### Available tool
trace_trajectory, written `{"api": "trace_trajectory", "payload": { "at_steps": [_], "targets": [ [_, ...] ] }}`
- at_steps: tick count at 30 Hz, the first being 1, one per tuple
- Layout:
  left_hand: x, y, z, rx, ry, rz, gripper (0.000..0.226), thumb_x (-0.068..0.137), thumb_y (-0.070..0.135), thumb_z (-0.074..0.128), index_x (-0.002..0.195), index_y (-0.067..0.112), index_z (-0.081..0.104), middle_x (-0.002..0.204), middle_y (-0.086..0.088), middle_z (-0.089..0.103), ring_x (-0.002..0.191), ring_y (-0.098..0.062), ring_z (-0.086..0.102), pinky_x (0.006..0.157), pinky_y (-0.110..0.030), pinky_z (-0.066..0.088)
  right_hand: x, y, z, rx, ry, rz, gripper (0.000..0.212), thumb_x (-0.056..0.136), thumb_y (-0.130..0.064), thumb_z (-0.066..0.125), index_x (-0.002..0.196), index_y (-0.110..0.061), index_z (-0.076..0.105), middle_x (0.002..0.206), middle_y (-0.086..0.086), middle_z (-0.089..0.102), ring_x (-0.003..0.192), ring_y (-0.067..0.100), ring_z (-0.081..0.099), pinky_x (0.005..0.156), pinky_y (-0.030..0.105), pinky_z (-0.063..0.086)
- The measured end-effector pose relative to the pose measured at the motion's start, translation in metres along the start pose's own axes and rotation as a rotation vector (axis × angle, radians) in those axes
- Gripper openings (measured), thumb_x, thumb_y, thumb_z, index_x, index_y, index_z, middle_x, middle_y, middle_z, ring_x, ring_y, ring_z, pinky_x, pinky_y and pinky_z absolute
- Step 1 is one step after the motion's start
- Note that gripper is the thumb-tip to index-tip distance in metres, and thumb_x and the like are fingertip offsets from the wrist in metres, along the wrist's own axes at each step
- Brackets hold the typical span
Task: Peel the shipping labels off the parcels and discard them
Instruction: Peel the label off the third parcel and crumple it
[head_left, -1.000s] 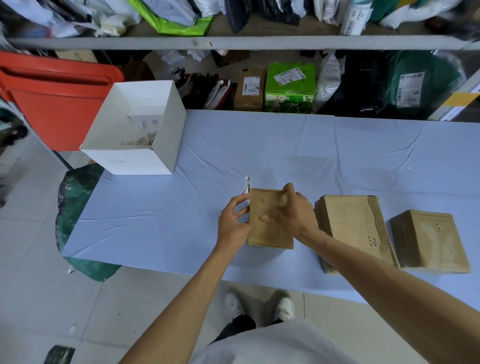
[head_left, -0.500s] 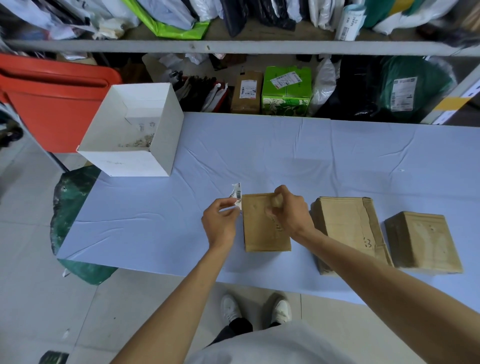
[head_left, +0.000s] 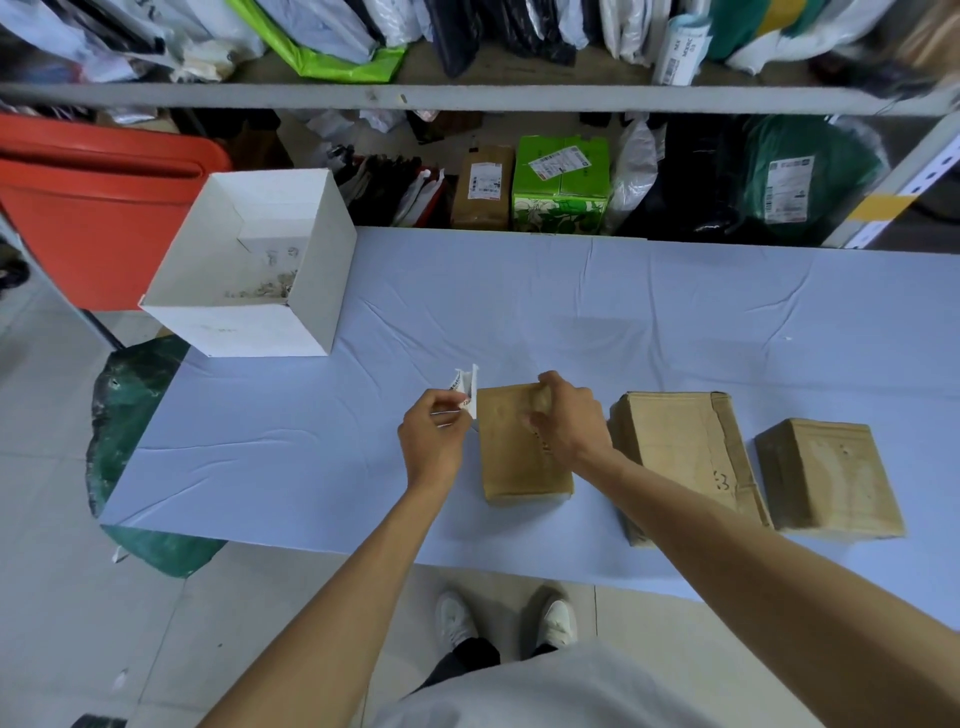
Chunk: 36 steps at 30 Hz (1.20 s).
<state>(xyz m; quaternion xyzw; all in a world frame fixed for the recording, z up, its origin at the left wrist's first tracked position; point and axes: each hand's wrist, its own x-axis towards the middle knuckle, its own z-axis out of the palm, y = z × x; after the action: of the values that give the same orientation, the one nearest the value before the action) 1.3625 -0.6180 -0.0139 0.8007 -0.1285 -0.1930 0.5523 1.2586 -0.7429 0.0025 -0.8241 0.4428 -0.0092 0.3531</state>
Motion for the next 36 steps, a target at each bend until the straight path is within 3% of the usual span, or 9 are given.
{"api": "trace_trajectory", "payload": {
  "at_steps": [6,11,14,17,21,23,25,28,36],
  "targets": [
    [0.001,0.003,0.005,-0.021,-0.062,-0.025,0.016,0.077,0.003,0.068,0.081,0.018,0.068,0.081,0.011,0.068,0.072,0.008,0.063,0.059,-0.005,0.045,-0.003,0.009,-0.006,0.053,-0.035,0.061,0.059,0.091,-0.018,0.062,0.145,-0.016,0.038,0.132,0.016,0.056,0.117,0.037,0.056,0.097,0.044,0.049],
    [0.005,0.01,0.007,-0.095,-0.195,-0.067,0.02,0.075,0.001,0.074,0.088,0.014,0.066,0.088,-0.001,0.07,0.085,-0.016,0.068,0.072,-0.034,0.06,0.0,0.004,-0.01,0.045,-0.041,0.058,0.063,0.089,-0.013,0.063,0.146,-0.015,0.035,0.136,0.015,0.053,0.121,0.036,0.053,0.098,0.042,0.047],
    [0.007,0.016,0.009,-0.121,-0.23,-0.115,0.034,0.075,0.001,0.073,0.103,0.016,0.06,0.089,-0.005,0.068,0.086,-0.018,0.066,0.073,-0.035,0.059,-0.001,-0.002,-0.011,-0.115,-0.01,0.016,0.057,0.092,-0.012,0.055,0.146,-0.015,0.036,0.133,0.016,0.053,0.122,0.035,0.05,0.096,0.04,0.044],
    [0.009,0.022,0.009,-0.097,-0.237,-0.073,0.027,0.077,0.001,0.071,0.099,0.015,0.065,0.09,-0.003,0.067,0.085,-0.013,0.064,0.066,-0.025,0.059,-0.003,-0.009,-0.01,-0.026,0.071,-0.048,0.046,0.096,-0.008,0.043,0.141,-0.014,0.042,0.132,0.016,0.052,0.121,0.032,0.05,0.096,0.04,0.043],
    [0.01,0.03,0.008,-0.123,-0.253,-0.021,0.022,0.075,0.0,0.073,0.094,0.012,0.069,0.087,-0.001,0.068,0.087,-0.009,0.064,0.065,-0.025,0.059,-0.005,-0.021,-0.015,0.365,0.042,-0.151,0.035,0.094,-0.014,0.054,0.128,-0.02,0.056,0.114,0.006,0.062,0.092,0.013,0.062,0.071,0.01,0.046],
    [0.012,0.034,0.006,-0.172,-0.271,-0.022,0.021,0.075,-0.001,0.074,0.095,0.007,0.07,0.086,-0.005,0.067,0.09,-0.014,0.065,0.071,-0.032,0.061,-0.005,-0.025,-0.017,0.432,0.028,-0.176,0.031,0.088,-0.011,0.064,0.118,-0.017,0.063,0.103,0.002,0.065,0.078,0.005,0.064,0.06,0.005,0.044],
    [0.014,0.037,0.005,-0.188,-0.282,-0.003,0.021,0.075,0.002,0.077,0.094,0.006,0.07,0.086,-0.005,0.068,0.092,-0.016,0.065,0.074,-0.036,0.061,-0.005,-0.029,-0.019,0.481,0.017,-0.186,0.018,0.082,-0.009,0.071,0.099,-0.016,0.069,0.092,0.0,0.069,0.067,-0.002,0.066,0.057,0.009,0.045],
    [0.014,0.04,0.005,-0.201,-0.296,0.03,0.021,0.074,0.015,0.081,0.092,0.011,0.072,0.094,-0.004,0.071,0.096,-0.018,0.068,0.077,-0.038,0.06,-0.003,-0.032,-0.026,0.503,0.044,-0.21,0.009,0.078,-0.01,0.076,0.086,-0.012,0.072,0.081,0.001,0.072,0.066,0.006,0.069,0.059,0.022,0.053],
    [0.013,0.046,0.007,-0.241,-0.231,-0.028,0.016,0.081,0.017,0.075,0.094,0.012,0.067,0.093,-0.006,0.071,0.089,-0.02,0.071,0.087,-0.047,0.057,-0.001,-0.039,-0.032,0.515,0.073,-0.314,0.012,0.083,-0.005,0.069,0.092,-0.006,0.062,0.076,0.009,0.07,0.068,0.015,0.068,0.059,0.025,0.054]
  ]
}}
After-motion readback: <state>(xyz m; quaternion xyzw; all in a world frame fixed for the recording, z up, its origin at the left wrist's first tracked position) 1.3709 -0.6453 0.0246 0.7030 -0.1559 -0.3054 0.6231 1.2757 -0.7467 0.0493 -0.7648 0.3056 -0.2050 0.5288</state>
